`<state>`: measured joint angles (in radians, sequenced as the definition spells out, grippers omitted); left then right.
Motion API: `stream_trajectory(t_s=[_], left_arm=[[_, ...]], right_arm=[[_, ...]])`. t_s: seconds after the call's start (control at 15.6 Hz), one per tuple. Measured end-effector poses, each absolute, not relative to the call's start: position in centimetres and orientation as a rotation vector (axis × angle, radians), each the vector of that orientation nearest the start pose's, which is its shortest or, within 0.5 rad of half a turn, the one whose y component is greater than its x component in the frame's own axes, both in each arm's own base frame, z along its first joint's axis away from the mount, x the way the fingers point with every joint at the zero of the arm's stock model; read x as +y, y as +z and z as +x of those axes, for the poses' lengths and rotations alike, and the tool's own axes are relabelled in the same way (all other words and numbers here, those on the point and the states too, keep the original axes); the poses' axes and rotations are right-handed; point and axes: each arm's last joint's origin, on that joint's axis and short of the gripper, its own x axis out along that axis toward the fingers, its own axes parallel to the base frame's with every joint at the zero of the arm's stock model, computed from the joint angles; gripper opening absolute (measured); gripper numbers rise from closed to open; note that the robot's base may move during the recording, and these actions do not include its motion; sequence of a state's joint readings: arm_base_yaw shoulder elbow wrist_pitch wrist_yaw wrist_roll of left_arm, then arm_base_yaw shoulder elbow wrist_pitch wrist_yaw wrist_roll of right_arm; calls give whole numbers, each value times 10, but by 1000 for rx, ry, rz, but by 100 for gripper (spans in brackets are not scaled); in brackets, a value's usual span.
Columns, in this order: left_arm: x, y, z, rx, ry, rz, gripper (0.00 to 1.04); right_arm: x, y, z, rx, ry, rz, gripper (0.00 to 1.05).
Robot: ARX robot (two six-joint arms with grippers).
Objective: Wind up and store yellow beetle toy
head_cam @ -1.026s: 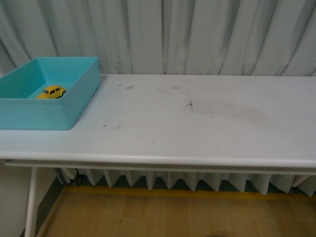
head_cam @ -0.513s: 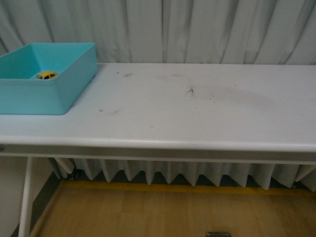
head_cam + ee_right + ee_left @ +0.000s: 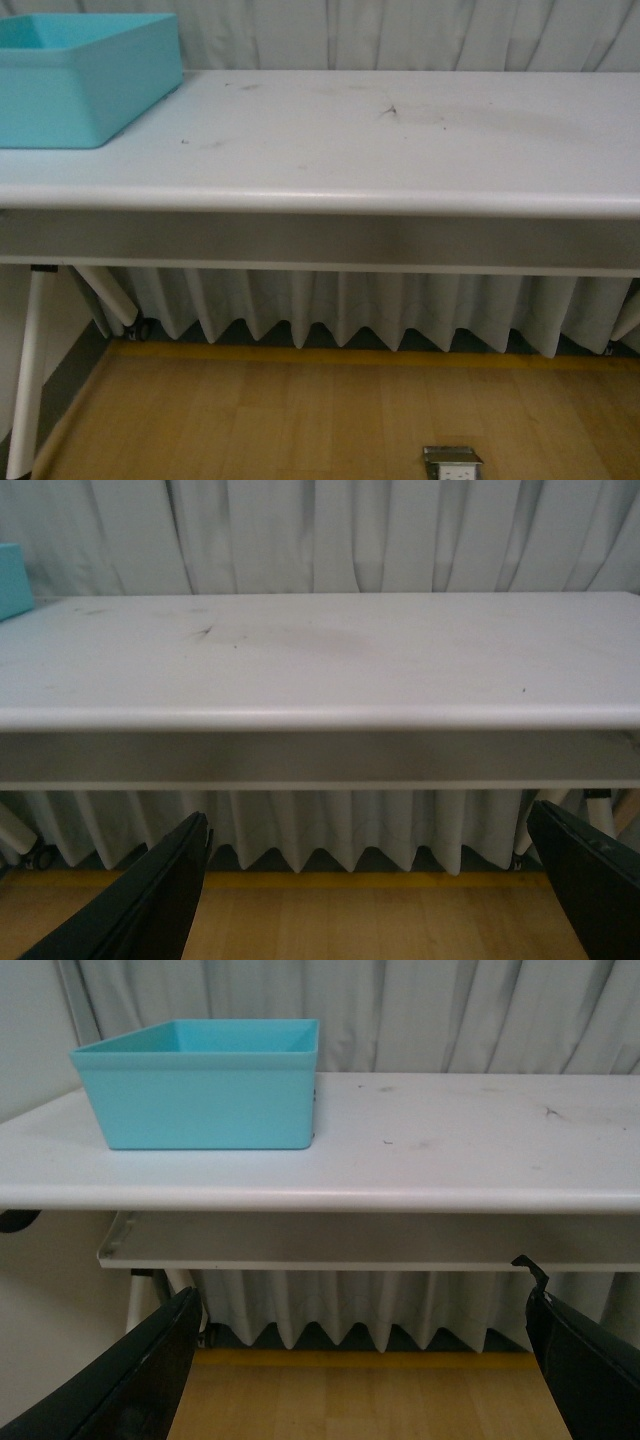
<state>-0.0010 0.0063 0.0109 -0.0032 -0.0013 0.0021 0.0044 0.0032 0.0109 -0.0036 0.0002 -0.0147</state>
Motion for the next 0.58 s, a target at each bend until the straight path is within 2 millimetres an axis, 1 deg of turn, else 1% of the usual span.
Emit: stream_trajectory(t_s=[0.58], left_arm=[[0, 166, 97, -1, -1, 3, 98]], right_arm=[[0, 167, 97, -3, 4, -14, 98]])
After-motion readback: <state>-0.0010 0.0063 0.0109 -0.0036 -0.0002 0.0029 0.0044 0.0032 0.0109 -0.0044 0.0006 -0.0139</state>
